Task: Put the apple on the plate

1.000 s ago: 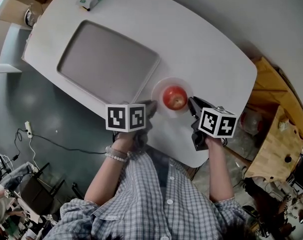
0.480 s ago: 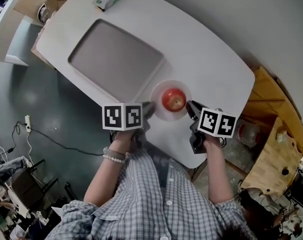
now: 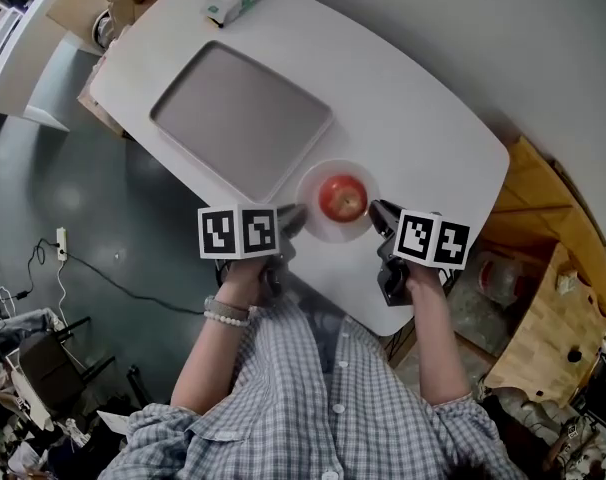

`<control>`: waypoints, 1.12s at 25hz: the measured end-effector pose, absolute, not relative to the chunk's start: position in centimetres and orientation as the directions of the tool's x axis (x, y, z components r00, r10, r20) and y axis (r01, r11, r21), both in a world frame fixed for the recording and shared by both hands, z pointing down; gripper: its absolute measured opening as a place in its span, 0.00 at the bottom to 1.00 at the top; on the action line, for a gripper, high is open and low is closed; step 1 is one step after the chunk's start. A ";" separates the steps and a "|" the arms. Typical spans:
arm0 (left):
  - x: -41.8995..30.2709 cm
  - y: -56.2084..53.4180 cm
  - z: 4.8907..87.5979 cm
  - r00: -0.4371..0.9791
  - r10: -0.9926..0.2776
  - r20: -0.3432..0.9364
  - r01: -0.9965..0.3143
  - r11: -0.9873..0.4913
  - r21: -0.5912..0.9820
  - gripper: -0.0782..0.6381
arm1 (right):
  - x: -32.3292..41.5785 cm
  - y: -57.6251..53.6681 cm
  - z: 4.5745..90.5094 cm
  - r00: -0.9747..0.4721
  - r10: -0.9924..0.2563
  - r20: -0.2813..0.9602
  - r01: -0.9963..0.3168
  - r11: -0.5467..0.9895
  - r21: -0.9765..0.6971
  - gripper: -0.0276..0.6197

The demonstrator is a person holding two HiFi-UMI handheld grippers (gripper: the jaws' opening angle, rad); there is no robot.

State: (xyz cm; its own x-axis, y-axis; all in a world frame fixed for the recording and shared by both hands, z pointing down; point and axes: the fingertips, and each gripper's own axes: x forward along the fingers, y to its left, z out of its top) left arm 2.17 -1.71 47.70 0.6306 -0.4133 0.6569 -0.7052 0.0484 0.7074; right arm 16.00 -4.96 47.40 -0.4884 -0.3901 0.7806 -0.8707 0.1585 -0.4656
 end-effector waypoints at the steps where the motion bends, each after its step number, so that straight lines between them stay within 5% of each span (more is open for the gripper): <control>1: 2.0 -1.7 47.7 0.630 -0.414 0.657 -0.706 0.047 0.707 0.16 | 15.9 -4.9 47.3 -0.488 -0.393 0.780 -0.871 0.160 -0.464 0.14; 28: -7.4 -7.8 48.7 0.689 -0.315 0.653 -0.677 0.045 0.735 0.16 | 6.7 -9.8 48.4 -0.464 -0.360 0.809 -0.877 0.057 -0.477 0.13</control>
State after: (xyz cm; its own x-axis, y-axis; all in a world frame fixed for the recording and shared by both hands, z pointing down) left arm -7.38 -7.76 48.66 0.6885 -0.3149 0.6533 -0.6767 0.0450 0.7349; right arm 6.67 -9.81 48.43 -0.4639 -0.3601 0.8094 -0.8770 0.0575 -0.4770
